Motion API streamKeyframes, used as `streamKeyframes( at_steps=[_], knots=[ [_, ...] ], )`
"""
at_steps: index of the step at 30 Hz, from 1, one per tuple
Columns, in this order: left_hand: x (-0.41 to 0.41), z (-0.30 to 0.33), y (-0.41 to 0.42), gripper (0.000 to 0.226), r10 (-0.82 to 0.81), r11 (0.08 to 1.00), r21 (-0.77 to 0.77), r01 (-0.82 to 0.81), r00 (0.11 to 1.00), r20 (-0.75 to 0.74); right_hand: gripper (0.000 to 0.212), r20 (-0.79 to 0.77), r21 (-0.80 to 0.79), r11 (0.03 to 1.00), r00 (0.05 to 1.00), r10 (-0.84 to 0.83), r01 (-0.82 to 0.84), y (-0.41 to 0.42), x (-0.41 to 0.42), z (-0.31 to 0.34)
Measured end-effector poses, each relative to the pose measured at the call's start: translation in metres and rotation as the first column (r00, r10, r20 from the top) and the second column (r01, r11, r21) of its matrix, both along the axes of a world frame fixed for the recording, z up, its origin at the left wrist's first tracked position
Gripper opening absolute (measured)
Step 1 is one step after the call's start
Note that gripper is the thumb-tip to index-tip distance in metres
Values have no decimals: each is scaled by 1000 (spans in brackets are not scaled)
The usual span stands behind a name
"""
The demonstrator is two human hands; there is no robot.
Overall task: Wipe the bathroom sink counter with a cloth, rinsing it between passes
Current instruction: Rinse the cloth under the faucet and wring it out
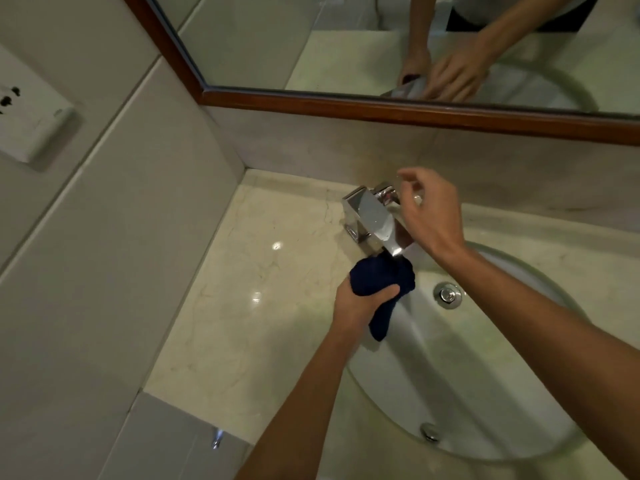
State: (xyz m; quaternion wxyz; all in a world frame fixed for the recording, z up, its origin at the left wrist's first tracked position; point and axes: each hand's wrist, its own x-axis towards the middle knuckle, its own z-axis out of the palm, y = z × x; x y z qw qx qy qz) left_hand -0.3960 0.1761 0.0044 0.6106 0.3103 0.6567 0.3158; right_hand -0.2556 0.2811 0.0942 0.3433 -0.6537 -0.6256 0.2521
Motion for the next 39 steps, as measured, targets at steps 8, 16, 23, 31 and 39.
streamKeyframes(
  at_steps=[8,16,23,31,39],
  knots=[
    [25,-23,32,22,-60,958,276,83,994,-93,33,-56,-42,994,994,98,-100,-4,28,-38],
    [36,-47,23,25,51,926,376,-18,996,-78,22,-237,-31,999,971,-23,16,21,30,-63],
    [49,-61,14,36,128,893,440,-91,990,-55,22,-485,-30,954,830,-275,298,-42,41,-128],
    [62,-70,13,65,135,933,337,-129,991,6,17,-794,-488,871,384,-470,57,-57,9,-160],
    [67,-69,10,48,323,878,367,-306,946,17,61,-631,-625,775,525,-572,93,-45,8,-163]
  ],
)
